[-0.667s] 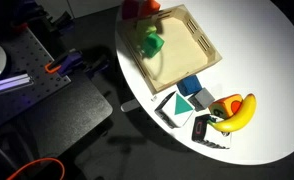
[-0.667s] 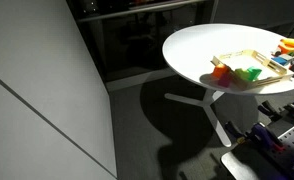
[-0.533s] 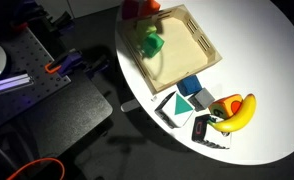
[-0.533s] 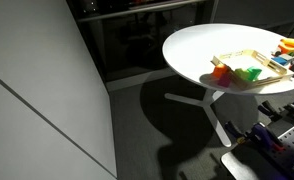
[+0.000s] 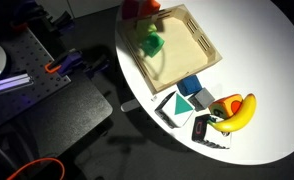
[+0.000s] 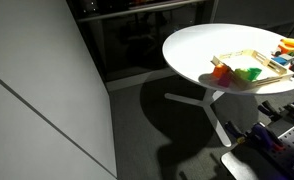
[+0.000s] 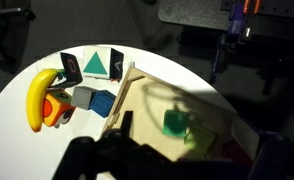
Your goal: Put the orange block in the box
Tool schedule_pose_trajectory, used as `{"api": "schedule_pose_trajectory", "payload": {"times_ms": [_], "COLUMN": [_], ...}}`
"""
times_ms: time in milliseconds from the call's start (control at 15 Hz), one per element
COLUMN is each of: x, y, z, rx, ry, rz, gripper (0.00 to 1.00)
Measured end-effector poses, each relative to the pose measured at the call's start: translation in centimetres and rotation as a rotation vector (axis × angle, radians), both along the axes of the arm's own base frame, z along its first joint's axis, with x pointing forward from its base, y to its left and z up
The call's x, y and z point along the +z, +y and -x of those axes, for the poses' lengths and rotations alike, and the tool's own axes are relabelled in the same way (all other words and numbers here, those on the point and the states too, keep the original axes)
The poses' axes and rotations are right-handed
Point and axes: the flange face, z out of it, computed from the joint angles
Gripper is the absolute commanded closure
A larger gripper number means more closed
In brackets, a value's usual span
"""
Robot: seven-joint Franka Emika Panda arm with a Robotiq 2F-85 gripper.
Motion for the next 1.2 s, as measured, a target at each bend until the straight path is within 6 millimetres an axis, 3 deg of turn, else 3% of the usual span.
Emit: {"api": "schedule_pose_trajectory", "payload": {"times_ms": [267,600,1200], "x": [-1.1,-3.2,-9.2], "y": [1.3,4.4,9.6], "z": [-2.3,-6.2,-13.2], "rx": [0.061,0.151,0.261], "ry": [-0.061,-0.115,-0.216], "rz": [0.006,-0.005,-0.072], "gripper": [0.0,0.0,0.0]}}
